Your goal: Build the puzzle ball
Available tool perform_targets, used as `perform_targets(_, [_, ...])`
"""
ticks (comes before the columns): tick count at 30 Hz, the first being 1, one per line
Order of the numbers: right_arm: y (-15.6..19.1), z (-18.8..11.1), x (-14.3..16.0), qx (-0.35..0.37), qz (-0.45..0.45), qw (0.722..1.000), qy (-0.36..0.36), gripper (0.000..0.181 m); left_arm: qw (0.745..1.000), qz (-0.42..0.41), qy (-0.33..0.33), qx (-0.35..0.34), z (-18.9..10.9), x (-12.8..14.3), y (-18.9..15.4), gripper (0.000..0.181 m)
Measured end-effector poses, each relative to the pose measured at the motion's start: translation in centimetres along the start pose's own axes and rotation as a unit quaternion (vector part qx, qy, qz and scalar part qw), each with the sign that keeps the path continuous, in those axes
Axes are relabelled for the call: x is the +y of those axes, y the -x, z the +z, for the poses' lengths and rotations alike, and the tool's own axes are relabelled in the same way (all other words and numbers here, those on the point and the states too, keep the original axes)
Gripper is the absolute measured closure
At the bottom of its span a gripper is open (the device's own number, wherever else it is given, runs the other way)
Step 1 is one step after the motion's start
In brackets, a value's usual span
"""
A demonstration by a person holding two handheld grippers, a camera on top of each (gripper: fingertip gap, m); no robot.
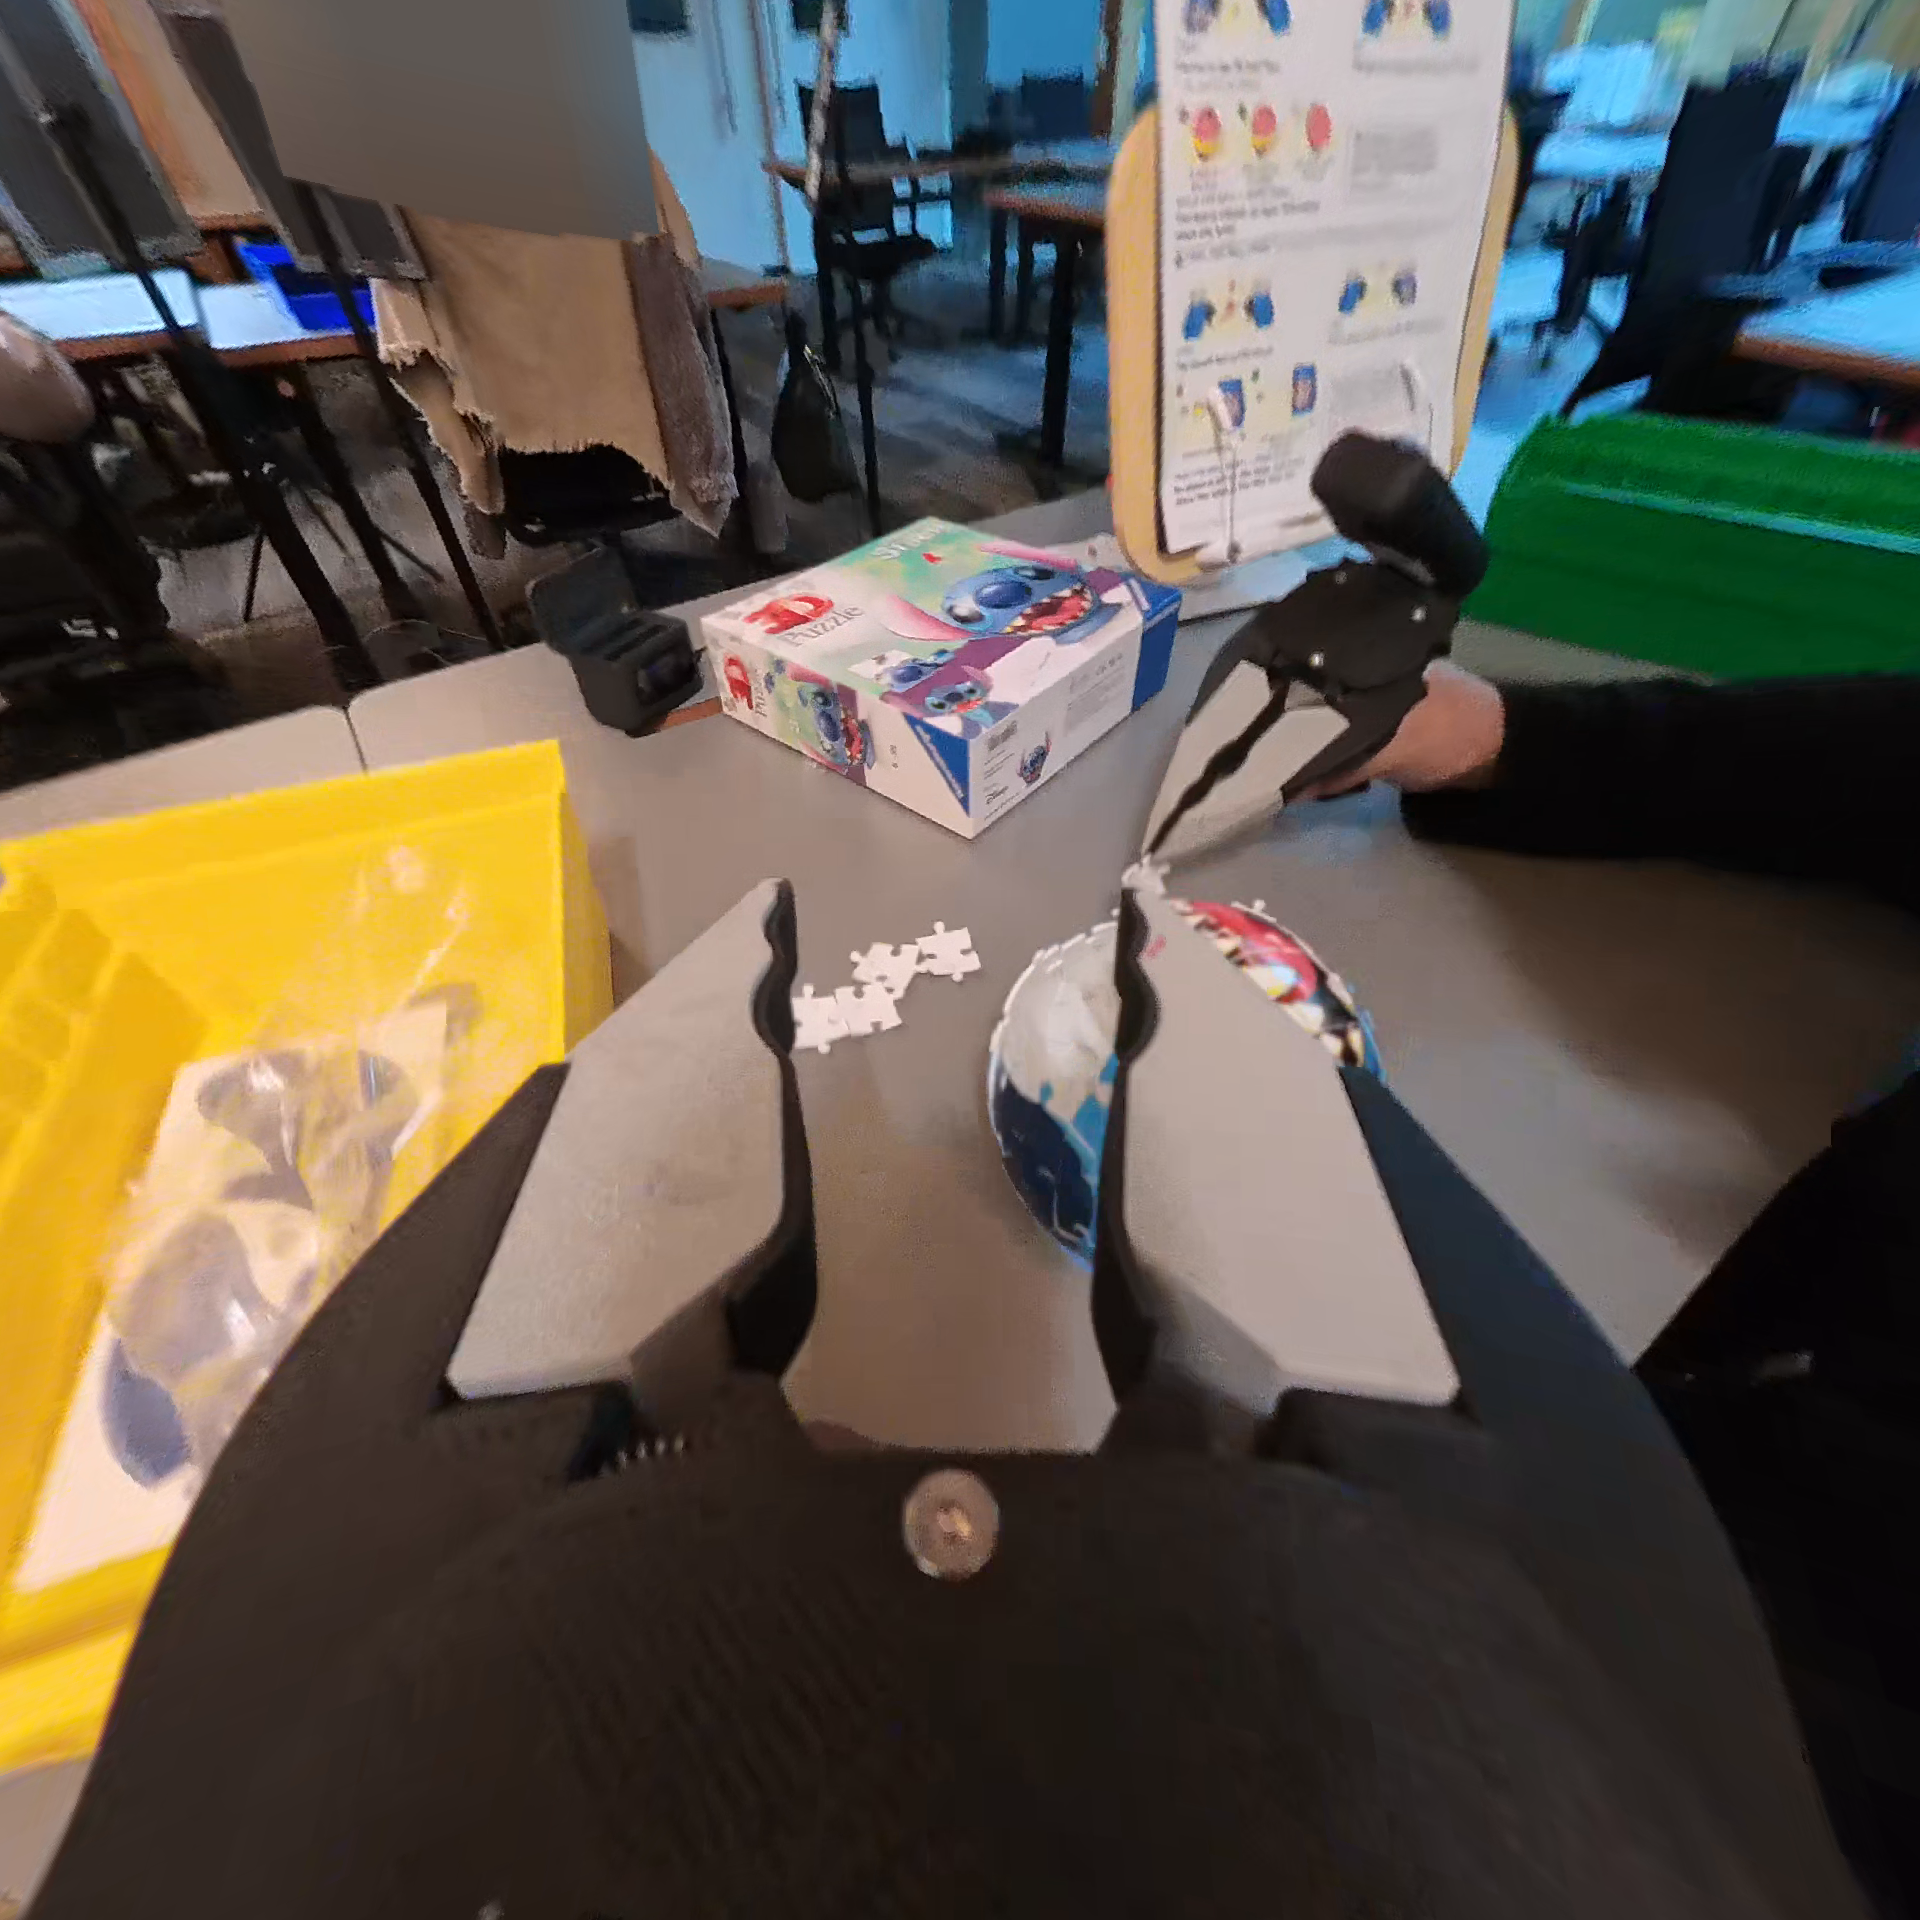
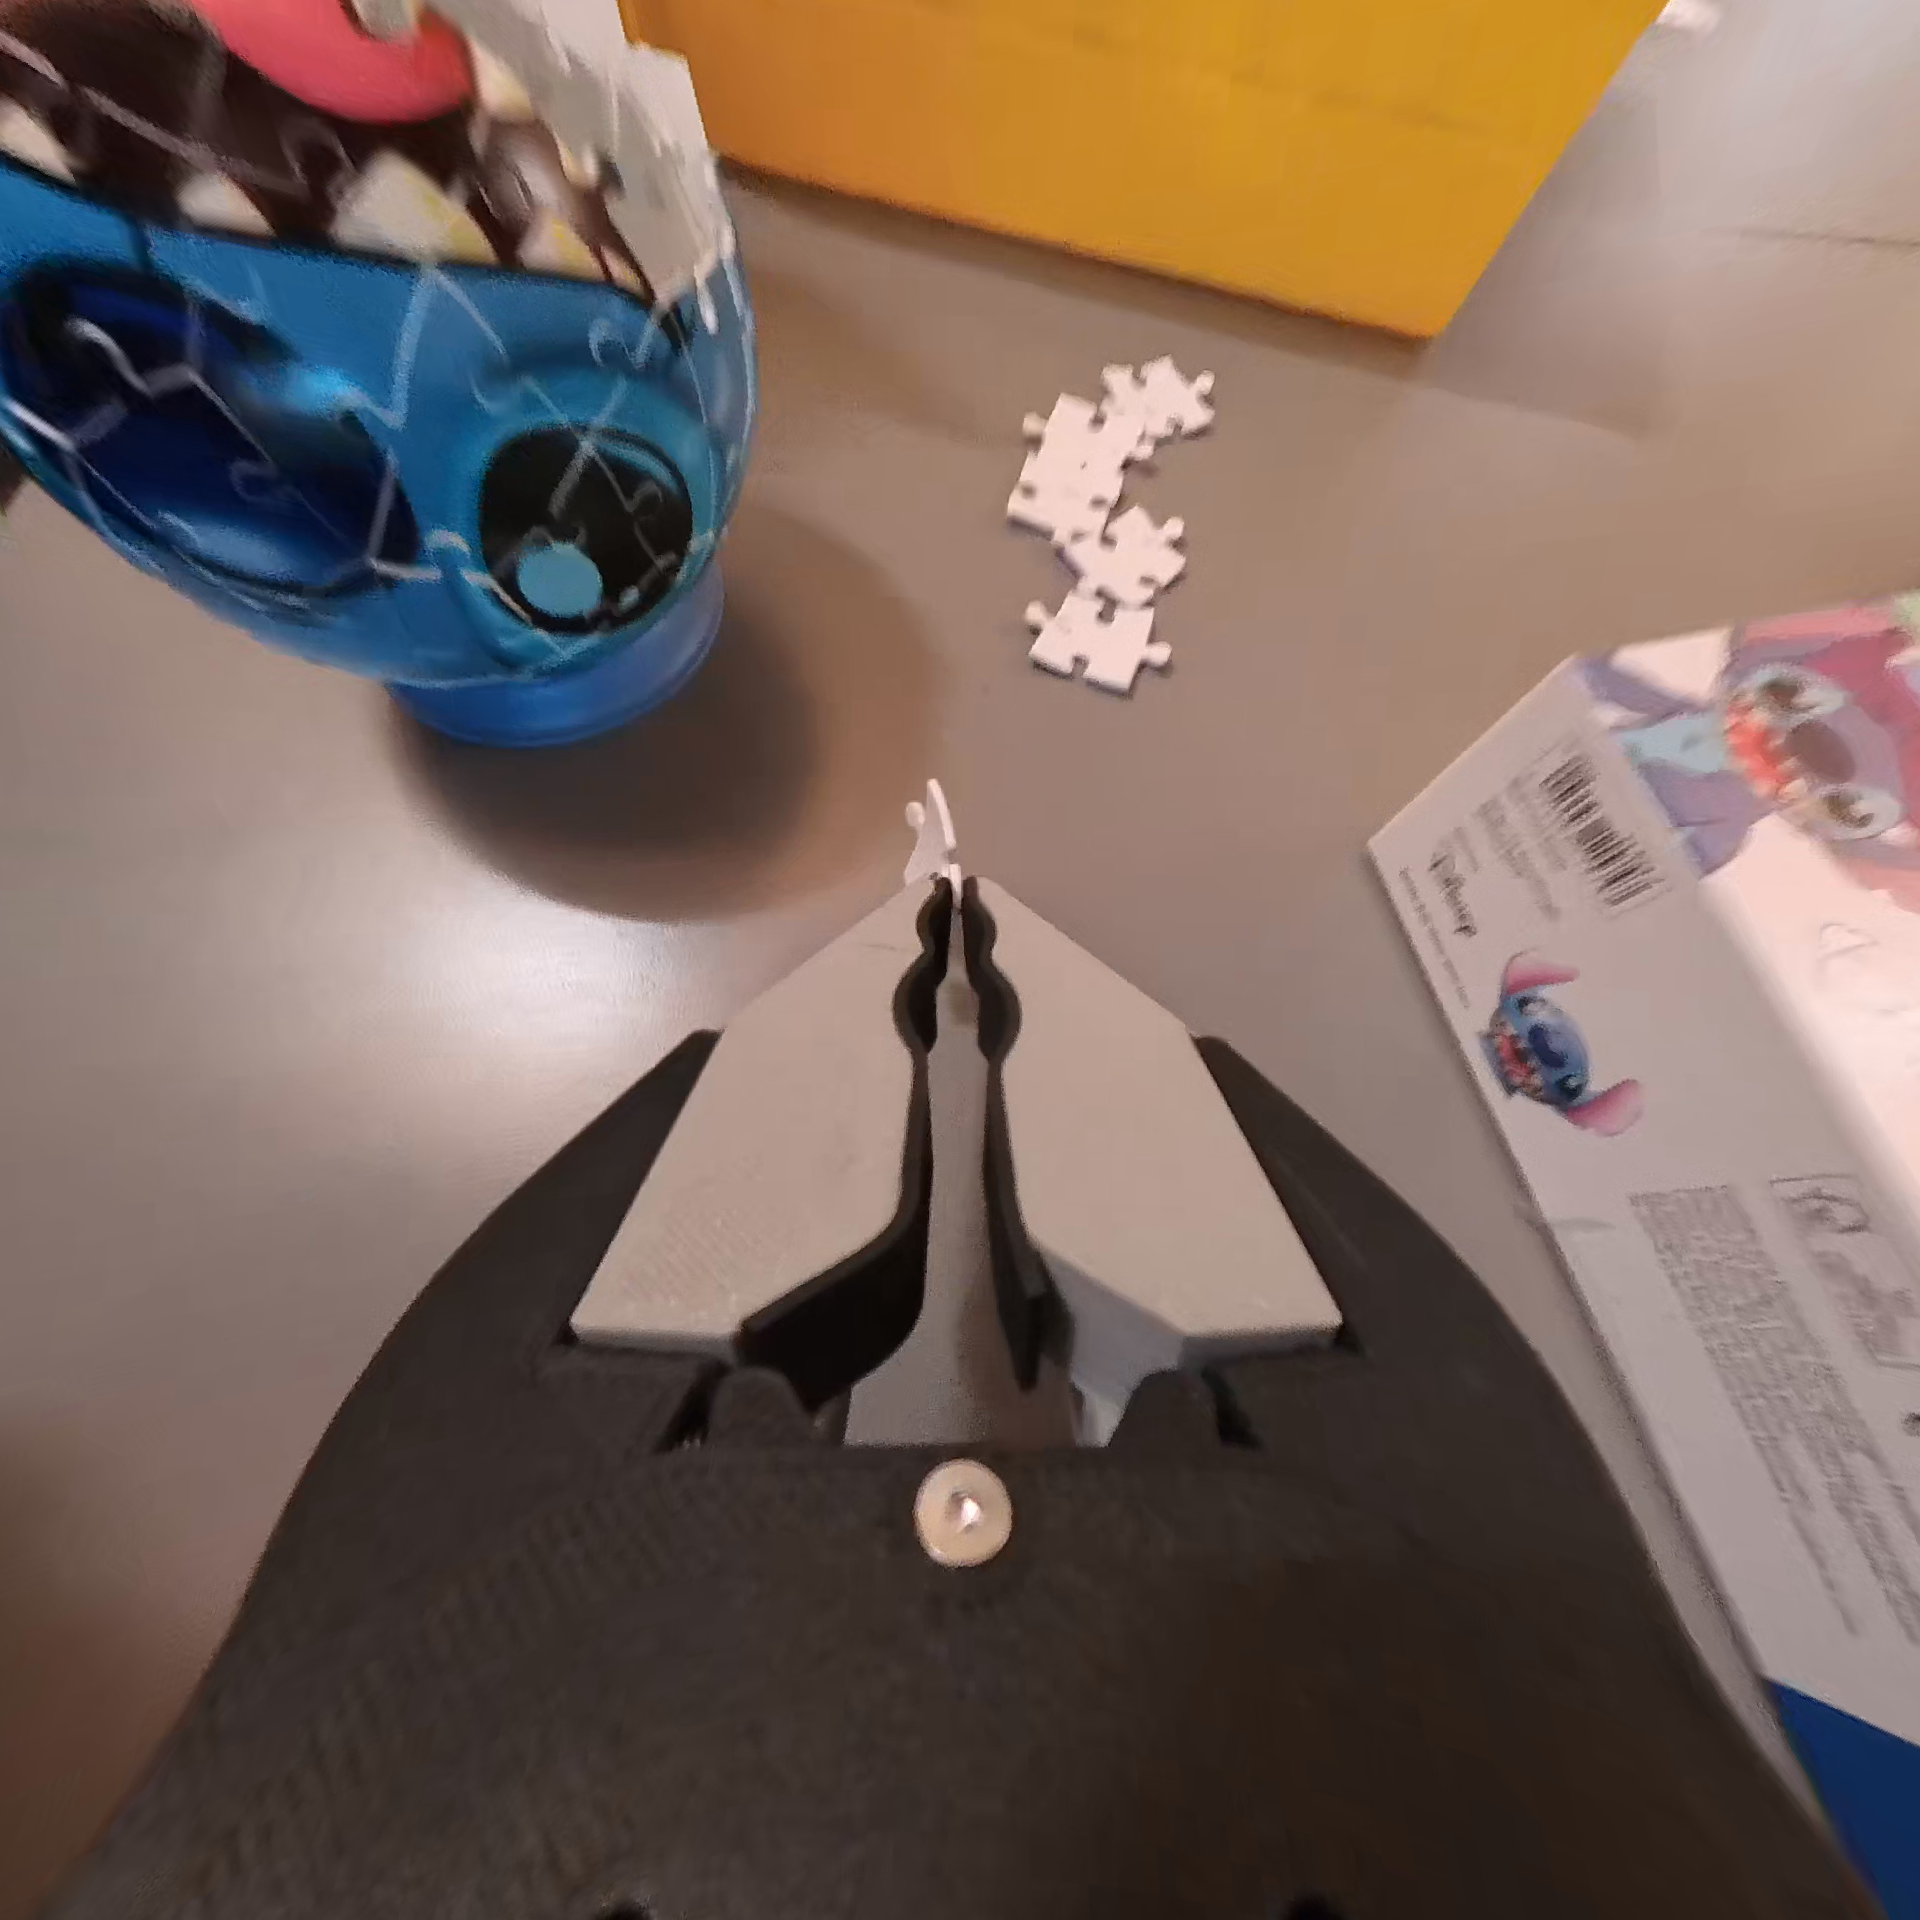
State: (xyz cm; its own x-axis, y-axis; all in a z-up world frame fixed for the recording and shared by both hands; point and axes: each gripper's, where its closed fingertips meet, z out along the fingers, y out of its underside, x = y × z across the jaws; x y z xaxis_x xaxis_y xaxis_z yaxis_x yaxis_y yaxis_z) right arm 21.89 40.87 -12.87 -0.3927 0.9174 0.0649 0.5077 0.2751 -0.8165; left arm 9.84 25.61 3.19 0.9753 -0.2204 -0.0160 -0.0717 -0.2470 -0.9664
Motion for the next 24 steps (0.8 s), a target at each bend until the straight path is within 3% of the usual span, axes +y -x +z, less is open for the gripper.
perform_targets(6, [0.7,-3.1,-7.7,-0.010,-0.055,0.996,-0.062,0.181,0.989,0.054,0.087,0.107,6.6,-3.3,-3.7,0.127])
perform_targets(11, [1.7,-4.2,-12.4,-0.040,-0.082,0.992,-0.083,0.181,0.962,0.039,0.171,0.210,11.6,-1.5,-6.2,0.134])
perform_targets(14, [1.6,-4.4,-14.1,-0.042,-0.088,0.990,-0.099,0.181,0.956,0.055,0.195,0.211,13.0,-0.4,-6.1,0.145])
perform_targets(17, [1.3,-4.2,-14.9,-0.055,-0.085,0.990,-0.103,0.181,0.957,0.060,0.184,0.216,13.3,-0.4,-5.9,0.181])
perform_targets(24, [-0.8,-3.9,-17.6,-0.050,-0.072,0.988,-0.128,0.181,0.975,0.047,0.086,0.198,13.5,-2.6,-3.3,0.181])
